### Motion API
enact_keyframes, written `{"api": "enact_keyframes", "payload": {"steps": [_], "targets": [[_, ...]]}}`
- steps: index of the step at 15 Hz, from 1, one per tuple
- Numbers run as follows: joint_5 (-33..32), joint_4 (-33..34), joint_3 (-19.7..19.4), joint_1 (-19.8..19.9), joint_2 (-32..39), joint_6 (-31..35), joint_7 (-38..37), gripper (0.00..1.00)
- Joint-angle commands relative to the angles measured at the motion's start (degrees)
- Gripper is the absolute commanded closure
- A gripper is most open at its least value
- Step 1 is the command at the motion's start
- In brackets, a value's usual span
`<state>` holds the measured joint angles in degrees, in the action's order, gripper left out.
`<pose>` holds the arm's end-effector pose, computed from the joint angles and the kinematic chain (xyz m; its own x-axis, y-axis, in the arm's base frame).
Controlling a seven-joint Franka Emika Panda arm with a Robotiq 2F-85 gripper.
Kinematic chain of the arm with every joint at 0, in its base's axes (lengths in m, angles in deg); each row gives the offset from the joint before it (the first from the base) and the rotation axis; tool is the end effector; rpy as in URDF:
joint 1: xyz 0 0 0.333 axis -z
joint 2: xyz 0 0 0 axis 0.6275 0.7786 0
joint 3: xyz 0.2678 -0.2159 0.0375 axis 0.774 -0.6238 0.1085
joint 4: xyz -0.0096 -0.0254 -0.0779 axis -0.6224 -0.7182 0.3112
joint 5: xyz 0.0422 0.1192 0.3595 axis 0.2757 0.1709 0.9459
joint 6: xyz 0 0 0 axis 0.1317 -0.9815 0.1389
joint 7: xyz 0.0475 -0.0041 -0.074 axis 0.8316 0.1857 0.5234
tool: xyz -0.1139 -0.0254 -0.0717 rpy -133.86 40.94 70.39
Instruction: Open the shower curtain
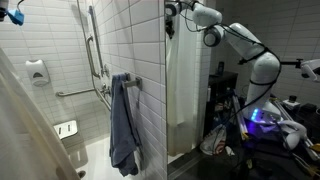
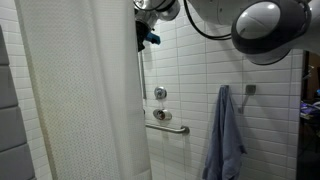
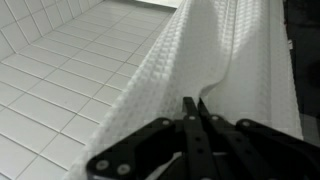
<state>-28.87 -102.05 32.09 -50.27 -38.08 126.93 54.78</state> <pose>0.6934 0.2634 0.6366 -0.6312 0.6753 0.3815 0.7714 0.4949 0.4000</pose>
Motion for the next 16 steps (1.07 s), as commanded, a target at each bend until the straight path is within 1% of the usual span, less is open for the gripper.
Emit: {"api": "enact_keyframes", "payload": {"steps": [1,3,4,5,7,8,9,11,12,13,15,16], "targets": [[-1.4,-4.2,0.1,-1.3,0.3,-2.8,0.2,0.99],[-1.4,-4.2,0.6,-1.6,0.4,-3.7,0.3,0.99],[-2.4,3.7,1.5,-2.5,4.8,-7.3,-0.7,0.99],[-1.2,-4.2,1.4,-1.6,0.4,-5.0,0.6,0.99],[-1.2,-4.2,2.1,-1.8,0.4,-6.0,0.7,0.99],[-2.1,3.7,2.6,-3.1,4.7,-9.7,-0.4,0.99],[-1.2,-4.2,2.7,-2.0,0.4,-7.2,0.9,0.99],[-1.2,-4.1,3.3,-2.2,0.5,-7.9,1.2,0.99],[-1.8,3.8,3.7,-3.6,4.9,-11.4,0.1,0.99],[-1.1,-4.1,4.0,-2.4,0.6,-8.9,1.4,0.99],[-1.1,-4.0,4.7,-2.5,0.7,-9.4,1.6,0.99],[-1.7,3.9,4.6,-4.1,5.0,-12.8,0.5,0.99]]}}
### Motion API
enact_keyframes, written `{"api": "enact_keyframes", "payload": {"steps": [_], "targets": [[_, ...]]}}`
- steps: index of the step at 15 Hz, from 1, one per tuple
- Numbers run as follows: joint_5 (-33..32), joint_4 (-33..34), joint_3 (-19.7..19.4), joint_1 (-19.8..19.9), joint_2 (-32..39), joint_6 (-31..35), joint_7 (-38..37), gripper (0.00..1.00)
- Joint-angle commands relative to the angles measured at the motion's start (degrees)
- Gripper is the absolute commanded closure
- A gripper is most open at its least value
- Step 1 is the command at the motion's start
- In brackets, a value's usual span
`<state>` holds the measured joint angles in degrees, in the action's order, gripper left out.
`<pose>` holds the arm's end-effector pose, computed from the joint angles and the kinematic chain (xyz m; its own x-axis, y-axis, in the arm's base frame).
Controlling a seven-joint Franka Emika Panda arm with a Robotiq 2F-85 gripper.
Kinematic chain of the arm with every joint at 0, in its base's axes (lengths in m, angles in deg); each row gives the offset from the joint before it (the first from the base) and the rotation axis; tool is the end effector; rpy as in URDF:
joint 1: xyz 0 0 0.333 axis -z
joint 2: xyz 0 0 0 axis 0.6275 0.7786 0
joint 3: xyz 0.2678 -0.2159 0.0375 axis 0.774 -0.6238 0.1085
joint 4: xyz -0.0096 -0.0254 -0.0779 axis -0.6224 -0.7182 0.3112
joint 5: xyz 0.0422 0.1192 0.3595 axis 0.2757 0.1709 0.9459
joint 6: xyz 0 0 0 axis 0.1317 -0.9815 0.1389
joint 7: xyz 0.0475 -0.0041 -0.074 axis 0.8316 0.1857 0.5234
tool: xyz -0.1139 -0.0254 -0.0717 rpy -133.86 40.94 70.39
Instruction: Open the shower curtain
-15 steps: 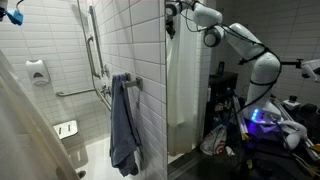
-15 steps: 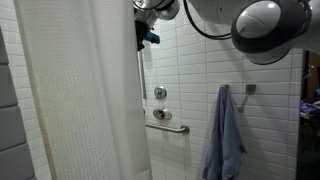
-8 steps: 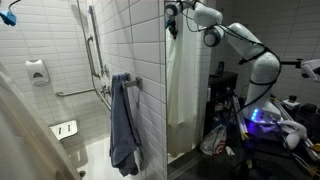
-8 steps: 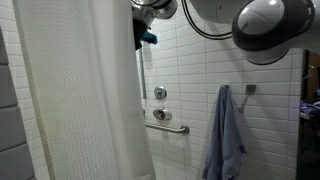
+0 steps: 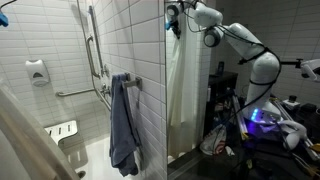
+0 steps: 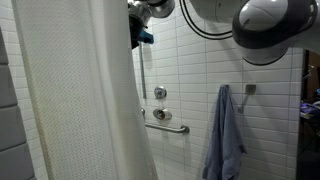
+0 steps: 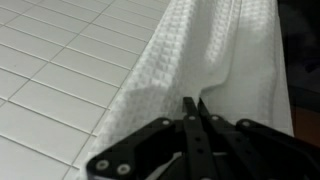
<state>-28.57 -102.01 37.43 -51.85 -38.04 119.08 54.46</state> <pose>0.6542 0.3062 0.6312 -0.6787 0.5689 0.4645 0.7269 0.6110 0.3137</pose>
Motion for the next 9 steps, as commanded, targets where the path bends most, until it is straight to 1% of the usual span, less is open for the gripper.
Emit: {"api": "enact_keyframes", "payload": {"steps": [1,4,5,6,9], "targets": [[-1.6,-4.1,-0.2,-1.2,0.7,-2.3,2.0,0.99],[-1.6,-4.1,0.6,-1.4,0.8,-3.0,2.4,0.99],[-1.8,3.9,0.2,-3.1,5.1,-6.5,1.3,0.99],[-1.7,-4.1,1.0,-1.5,0.8,-3.9,2.6,0.99],[-1.6,-4.1,1.9,-1.6,1.0,-4.8,3.0,0.99]]}}
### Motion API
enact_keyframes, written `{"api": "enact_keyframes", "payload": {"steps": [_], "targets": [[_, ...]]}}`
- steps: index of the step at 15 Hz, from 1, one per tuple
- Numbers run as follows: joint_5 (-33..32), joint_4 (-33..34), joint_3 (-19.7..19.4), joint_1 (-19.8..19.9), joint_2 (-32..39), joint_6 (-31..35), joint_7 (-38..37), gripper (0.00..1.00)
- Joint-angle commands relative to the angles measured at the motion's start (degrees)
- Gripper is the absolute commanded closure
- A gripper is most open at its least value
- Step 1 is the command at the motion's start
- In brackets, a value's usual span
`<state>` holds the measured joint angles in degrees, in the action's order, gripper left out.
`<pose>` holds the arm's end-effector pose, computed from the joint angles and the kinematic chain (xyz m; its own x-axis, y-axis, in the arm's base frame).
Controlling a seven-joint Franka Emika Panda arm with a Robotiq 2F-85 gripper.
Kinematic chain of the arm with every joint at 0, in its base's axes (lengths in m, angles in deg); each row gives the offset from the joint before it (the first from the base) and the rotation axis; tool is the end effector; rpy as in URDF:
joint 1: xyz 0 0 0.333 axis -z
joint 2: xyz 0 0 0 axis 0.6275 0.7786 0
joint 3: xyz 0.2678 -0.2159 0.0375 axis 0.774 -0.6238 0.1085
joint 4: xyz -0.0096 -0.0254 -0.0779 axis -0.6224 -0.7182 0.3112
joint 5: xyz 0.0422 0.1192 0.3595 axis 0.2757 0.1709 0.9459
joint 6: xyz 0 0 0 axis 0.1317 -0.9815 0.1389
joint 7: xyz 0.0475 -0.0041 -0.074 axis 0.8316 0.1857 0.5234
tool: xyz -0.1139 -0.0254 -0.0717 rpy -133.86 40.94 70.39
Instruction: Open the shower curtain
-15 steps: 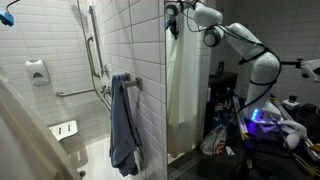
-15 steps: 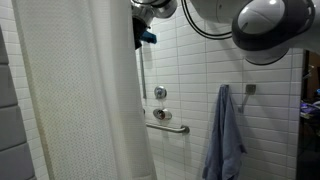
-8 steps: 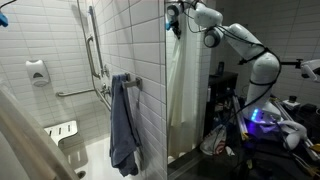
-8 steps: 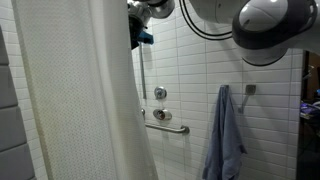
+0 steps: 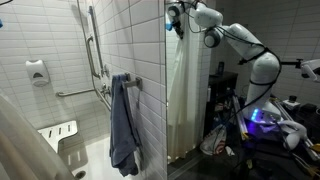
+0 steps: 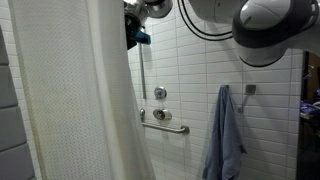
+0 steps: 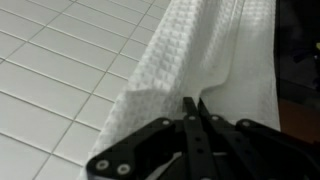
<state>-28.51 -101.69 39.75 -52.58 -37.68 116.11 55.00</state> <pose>0.6381 0.3230 0.6287 -0.7012 0.5140 0.4941 0.6903 0.6628 0.2901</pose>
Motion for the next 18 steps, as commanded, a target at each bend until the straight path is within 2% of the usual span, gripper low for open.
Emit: {"api": "enact_keyframes", "payload": {"steps": [1,2,4,5,6,8,9,10,13,14,15,18], "targets": [[-1.6,3.5,-1.0,-2.8,4.9,-5.4,1.4,0.99],[-1.6,-4.5,0.1,-1.0,0.7,-2.8,2.8,0.99],[-1.6,-4.5,0.6,-1.1,0.7,-3.4,2.8,0.99],[-1.8,3.5,-0.5,-3.3,4.9,-7.1,1.8,0.99],[-1.9,-4.6,0.9,-1.4,0.6,-4.6,3.0,0.99],[-2.1,-4.6,1.2,-1.6,0.5,-5.5,3.3,0.99],[-2.0,3.4,-0.1,-3.9,4.7,-9.4,2.3,0.99],[-2.2,-4.7,1.5,-1.9,0.5,-6.9,3.6,0.99],[-2.3,-4.7,2.0,-2.2,0.5,-7.9,4.3,0.99],[-1.9,3.3,0.6,-4.6,4.7,-11.6,3.4,0.99],[-2.2,-4.6,2.3,-2.4,0.6,-8.8,4.6,0.99],[-2.2,-4.6,3.0,-2.6,0.7,-9.4,5.0,0.99]]}}
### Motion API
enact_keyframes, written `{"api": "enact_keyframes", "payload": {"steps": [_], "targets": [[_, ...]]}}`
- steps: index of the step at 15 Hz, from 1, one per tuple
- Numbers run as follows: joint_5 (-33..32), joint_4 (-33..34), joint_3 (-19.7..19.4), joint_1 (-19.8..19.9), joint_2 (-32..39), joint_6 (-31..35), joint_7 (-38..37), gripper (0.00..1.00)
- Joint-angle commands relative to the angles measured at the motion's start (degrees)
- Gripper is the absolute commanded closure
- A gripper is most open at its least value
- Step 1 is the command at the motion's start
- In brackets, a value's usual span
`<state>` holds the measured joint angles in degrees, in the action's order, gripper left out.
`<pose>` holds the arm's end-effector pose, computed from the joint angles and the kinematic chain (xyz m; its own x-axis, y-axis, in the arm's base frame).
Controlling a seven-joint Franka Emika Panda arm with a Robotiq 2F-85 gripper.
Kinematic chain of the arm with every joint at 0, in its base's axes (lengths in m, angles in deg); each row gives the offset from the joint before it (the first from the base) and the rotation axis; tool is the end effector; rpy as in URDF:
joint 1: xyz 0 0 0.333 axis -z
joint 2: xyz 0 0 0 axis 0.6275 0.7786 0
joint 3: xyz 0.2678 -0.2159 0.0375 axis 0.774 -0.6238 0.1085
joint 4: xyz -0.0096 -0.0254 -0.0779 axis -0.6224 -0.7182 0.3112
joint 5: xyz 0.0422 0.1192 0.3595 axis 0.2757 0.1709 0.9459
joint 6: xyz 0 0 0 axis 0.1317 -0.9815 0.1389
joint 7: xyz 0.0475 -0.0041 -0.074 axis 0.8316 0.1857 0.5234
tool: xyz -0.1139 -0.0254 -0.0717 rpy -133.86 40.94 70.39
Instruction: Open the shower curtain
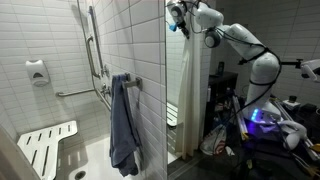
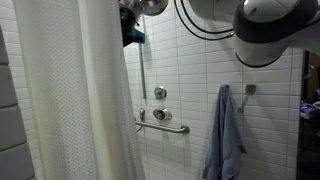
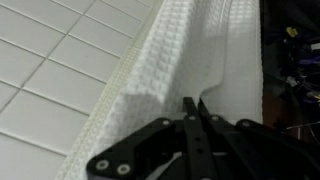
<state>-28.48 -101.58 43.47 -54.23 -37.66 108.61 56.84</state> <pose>0.5993 0.3507 0.6258 -0.7409 0.3960 0.5424 0.5846 0.7779 0.2305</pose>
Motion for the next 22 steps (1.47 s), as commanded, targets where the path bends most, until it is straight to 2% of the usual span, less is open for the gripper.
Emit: {"api": "enact_keyframes", "payload": {"steps": [1,2,4,5,6,9,10,11,13,14,15,16,17,18,20,21,22], "targets": [[-1.7,3.3,-2.4,-3.5,4.8,-5.4,2.2,0.99],[-2.2,-4.6,-0.4,-1.2,0.8,-2.5,3.4,0.99],[-2.2,-4.6,-0.1,-1.3,0.8,-2.9,3.5,0.99],[-1.6,3.4,-2.0,-3.9,4.8,-6.4,2.4,0.99],[-2.1,-4.5,0.0,-1.5,0.8,-3.5,3.7,0.99],[-1.8,-4.6,0.9,-1.5,1.0,-4.0,4.2,0.99],[-0.6,3.4,-0.7,-4.1,5.2,-7.5,3.4,0.99],[-0.8,-4.4,1.6,-1.5,1.4,-4.5,4.7,0.99],[0.0,-4.3,2.3,-1.5,1.7,-4.8,5.2,0.99],[1.0,3.5,0.3,-4.2,5.7,-8.4,4.1,0.99],[0.4,-4.3,2.3,-1.8,1.8,-5.5,5.3,0.99],[0.5,-4.2,2.4,-1.9,1.9,-5.7,5.5,0.99],[1.2,3.7,0.2,-4.8,5.9,-9.1,4.3,0.99],[0.3,-4.1,2.0,-2.5,2.0,-5.8,5.7,0.99],[-0.3,-3.6,1.6,-3.0,2.1,-4.3,5.8,0.99],[0.4,4.5,-0.6,-5.9,6.1,-6.7,4.3,0.99],[-0.3,-3.1,1.1,-3.5,2.3,-2.7,5.5,0.99]]}}
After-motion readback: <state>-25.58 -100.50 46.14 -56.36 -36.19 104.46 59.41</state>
